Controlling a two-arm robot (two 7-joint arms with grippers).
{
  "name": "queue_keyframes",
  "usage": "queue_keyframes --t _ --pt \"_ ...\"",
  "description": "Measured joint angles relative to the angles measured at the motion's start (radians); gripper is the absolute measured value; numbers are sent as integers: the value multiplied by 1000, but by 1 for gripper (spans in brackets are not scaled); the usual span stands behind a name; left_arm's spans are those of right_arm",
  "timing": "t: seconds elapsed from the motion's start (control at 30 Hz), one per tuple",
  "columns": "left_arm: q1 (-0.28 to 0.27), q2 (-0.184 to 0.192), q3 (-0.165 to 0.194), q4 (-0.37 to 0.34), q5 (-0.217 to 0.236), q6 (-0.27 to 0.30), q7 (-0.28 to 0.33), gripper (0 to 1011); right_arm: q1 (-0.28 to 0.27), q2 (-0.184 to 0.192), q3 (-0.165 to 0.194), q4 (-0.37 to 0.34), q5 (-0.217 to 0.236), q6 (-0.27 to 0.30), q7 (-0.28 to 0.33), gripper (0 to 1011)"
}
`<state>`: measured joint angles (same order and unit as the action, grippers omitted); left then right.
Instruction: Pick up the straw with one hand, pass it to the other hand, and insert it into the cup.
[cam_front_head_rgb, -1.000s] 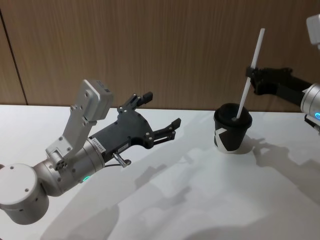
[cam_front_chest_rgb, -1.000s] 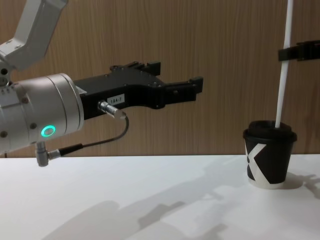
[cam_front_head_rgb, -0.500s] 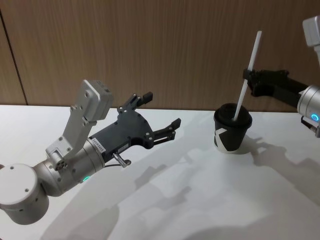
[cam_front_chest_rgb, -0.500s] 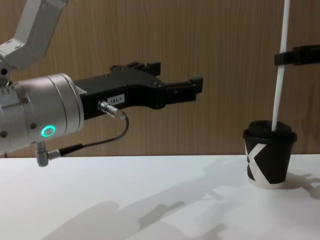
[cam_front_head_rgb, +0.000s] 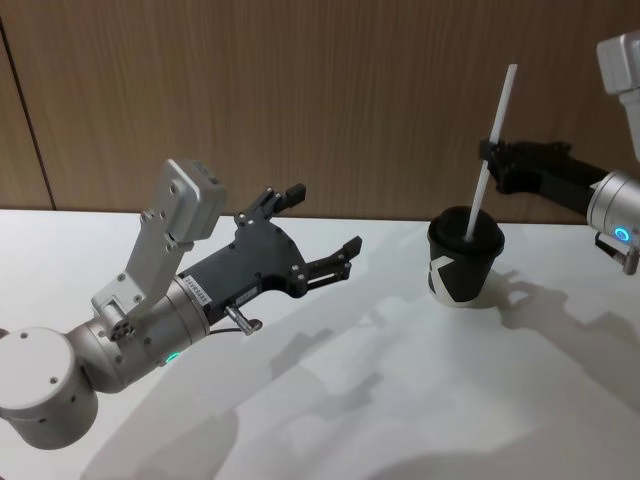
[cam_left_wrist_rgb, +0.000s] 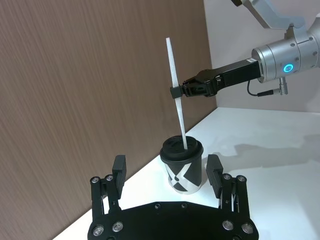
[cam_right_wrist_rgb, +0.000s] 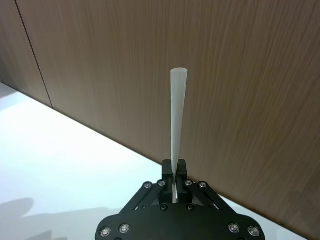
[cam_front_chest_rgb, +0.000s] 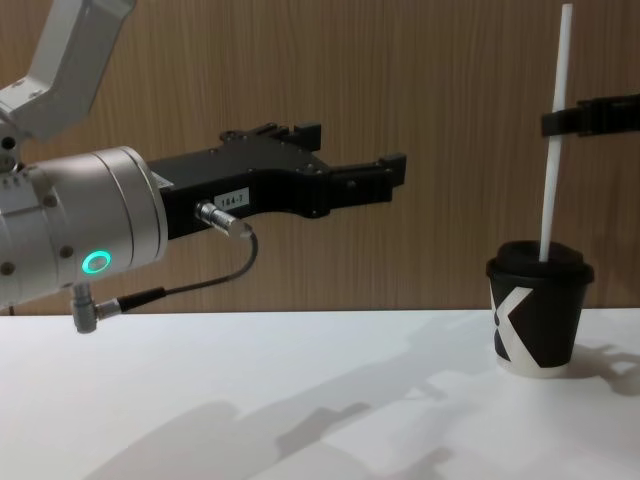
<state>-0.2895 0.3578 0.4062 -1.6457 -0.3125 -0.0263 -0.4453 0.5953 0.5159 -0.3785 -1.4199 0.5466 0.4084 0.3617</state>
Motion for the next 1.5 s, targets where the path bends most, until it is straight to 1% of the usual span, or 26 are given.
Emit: queue_keyframes --t 0.07,0.13,0.17,0.27,0.33,0.37,0.43,0.5,0.53,0.63,0.67,0.7,0.73,0.77,0.83,0.87,0.93,1.03,1.07,1.17,1.27,1.5 --pt "0 0 0 0 0 0 0 1003 1 -1 -1 3 -1 0 0 76" --pt "0 0 0 0 0 0 0 1003 2 -3 -1 4 -3 -1 1 107" --pt "0 0 0 0 0 0 0 1002 3 -3 -1 5 -3 -1 1 160" --pt "0 0 0 0 0 0 0 1003 3 -4 -2 7 -4 -1 1 232" --pt "0 0 0 0 0 0 0 1003 4 -5 -2 8 -5 -1 1 312" --pt "0 0 0 0 0 0 0 1003 4 -5 -2 8 -5 -1 1 323" --pt "0 0 0 0 0 0 0 1003 5 -6 -2 9 -5 -1 1 409" --pt "0 0 0 0 0 0 0 1003 5 -6 -3 10 -5 -1 1 451" --pt "0 0 0 0 0 0 0 1003 5 -6 -3 10 -5 -1 1 512" --pt "0 0 0 0 0 0 0 1003 5 -7 -3 11 -6 -1 1 570" --pt "0 0 0 0 0 0 0 1002 5 -7 -3 11 -6 -1 1 630" --pt "0 0 0 0 0 0 0 1003 5 -7 -3 11 -6 -1 1 649" --pt "0 0 0 0 0 0 0 1003 6 -7 -3 11 -6 -1 1 690" --pt "0 0 0 0 0 0 0 1003 6 -7 -3 11 -6 -1 1 690" --pt "0 0 0 0 0 0 0 1003 6 -7 -3 12 -6 -1 1 787" --pt "0 0 0 0 0 0 0 1003 6 -8 -3 12 -7 -1 1 802" --pt "0 0 0 0 0 0 0 1003 6 -8 -3 12 -7 -1 1 876" --pt "0 0 0 0 0 0 0 1003 6 -8 -3 12 -7 -1 1 923" --pt "0 0 0 0 0 0 0 1003 6 -8 -3 12 -7 -1 1 967" --pt "-3 0 1 2 0 0 0 1004 6 -8 -3 12 -8 -1 1 1001" --pt "-11 -2 3 8 1 -2 2 1003 3 -9 -2 9 -10 -6 1 1001" --pt "-30 -10 8 23 16 -12 14 1003 -13 -7 0 -15 -19 -37 8 1001"
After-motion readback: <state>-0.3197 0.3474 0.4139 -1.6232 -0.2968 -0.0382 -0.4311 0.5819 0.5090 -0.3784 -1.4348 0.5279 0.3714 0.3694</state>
